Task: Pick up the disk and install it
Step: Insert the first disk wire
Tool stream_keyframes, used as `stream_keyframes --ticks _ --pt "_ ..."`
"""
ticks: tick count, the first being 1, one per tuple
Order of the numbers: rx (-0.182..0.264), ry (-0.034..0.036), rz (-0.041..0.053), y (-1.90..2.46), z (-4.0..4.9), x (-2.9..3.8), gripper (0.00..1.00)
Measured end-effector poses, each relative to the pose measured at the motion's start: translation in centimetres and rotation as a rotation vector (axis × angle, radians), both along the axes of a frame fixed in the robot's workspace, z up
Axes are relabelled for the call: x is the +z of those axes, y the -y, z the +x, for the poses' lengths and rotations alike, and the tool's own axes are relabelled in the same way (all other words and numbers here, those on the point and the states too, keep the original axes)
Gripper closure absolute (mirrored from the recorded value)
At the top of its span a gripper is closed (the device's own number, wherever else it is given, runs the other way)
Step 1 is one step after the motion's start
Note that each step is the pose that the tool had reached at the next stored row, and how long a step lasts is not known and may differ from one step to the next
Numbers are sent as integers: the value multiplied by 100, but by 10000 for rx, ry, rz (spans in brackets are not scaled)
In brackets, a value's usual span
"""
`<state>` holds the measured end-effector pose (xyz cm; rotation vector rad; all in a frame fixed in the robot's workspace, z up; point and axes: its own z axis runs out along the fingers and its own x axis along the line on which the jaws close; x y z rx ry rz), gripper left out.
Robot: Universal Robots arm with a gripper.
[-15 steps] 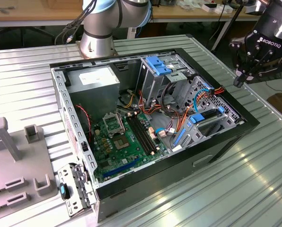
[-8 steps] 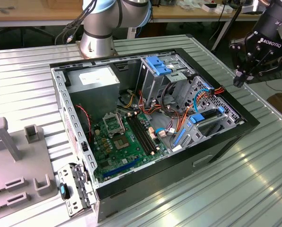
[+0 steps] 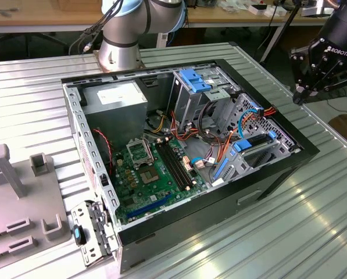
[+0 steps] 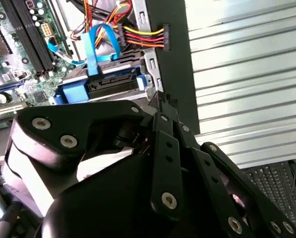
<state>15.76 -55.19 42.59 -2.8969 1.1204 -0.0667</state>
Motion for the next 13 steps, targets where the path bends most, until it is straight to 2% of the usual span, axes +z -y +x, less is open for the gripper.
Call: stream_keyframes --ticks 2,10,13 --pt "234 1 -2 -1 14 -5 89" --pt "2020 2 -1 -1 22 -40 89" --pt "2466 2 -1 -1 26 -52 89"
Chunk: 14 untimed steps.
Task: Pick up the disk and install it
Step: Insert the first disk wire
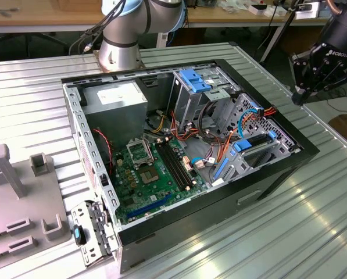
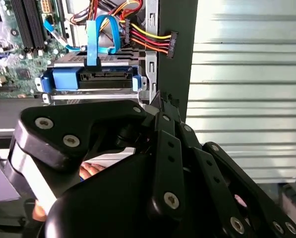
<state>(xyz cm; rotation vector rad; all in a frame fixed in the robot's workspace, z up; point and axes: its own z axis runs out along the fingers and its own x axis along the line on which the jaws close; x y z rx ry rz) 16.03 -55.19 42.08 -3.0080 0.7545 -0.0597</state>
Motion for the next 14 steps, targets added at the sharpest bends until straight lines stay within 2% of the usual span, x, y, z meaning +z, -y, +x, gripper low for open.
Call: stream_keyframes --ticks 4,9,14 --pt "630 0 0 0 4 -12 89" --pt "1132 0 2 -12 15 -33 89" --pt "2078 0 2 -18 18 -56 89"
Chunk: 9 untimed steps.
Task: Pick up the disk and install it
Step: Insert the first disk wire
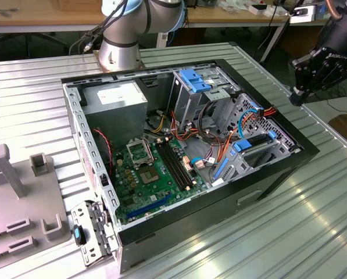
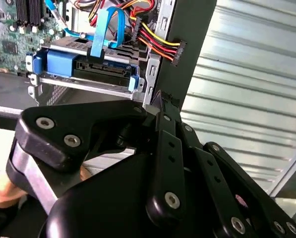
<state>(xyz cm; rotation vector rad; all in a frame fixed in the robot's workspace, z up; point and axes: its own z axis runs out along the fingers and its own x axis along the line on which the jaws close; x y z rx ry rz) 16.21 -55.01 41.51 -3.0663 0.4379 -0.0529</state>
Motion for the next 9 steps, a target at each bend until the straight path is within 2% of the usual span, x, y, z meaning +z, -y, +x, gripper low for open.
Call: stream_keyframes --ticks 1,2,6,9 --pt "401 1 -2 -11 6 -22 89" --pt "481 0 -2 -41 11 -38 89" --pt "620 1 -1 -119 25 -73 89" --pt "669 0 -2 -210 62 -102 89"
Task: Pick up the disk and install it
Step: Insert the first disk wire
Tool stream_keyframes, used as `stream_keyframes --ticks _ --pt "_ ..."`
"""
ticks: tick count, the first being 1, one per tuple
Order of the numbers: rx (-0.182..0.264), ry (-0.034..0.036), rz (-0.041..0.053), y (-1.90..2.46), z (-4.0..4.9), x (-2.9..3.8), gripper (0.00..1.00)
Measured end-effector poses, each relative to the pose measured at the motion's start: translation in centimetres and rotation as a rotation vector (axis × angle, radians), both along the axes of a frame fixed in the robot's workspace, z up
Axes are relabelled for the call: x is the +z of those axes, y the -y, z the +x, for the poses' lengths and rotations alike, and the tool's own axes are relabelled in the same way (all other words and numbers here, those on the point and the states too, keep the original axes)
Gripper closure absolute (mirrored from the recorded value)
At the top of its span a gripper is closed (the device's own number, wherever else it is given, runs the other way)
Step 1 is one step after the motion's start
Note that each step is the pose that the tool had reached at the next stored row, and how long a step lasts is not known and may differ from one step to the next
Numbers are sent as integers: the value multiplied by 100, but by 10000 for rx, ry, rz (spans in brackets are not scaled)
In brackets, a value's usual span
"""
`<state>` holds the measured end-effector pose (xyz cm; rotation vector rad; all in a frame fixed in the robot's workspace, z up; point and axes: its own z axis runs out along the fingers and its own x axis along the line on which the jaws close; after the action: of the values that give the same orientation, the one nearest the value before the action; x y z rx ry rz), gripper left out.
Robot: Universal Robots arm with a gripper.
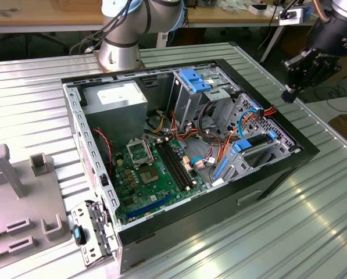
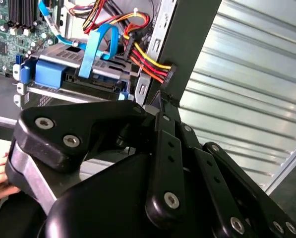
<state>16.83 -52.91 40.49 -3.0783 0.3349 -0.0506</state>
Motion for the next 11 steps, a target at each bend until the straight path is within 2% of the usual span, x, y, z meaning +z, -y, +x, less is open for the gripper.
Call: stream_keyframes --ticks 1,2,3,4,7,8,11 --pt "57 1 0 -38 6 -22 89" --pt "185 0 1 -55 6 -41 83" --pt "283 0 4 -59 7 -51 83" --pt "378 0 1 -65 7 -59 76" --pt "462 0 0 -72 8 -90 75" --pt "469 0 1 -76 9 -105 68" --pt "469 0 2 -93 17 -167 67"
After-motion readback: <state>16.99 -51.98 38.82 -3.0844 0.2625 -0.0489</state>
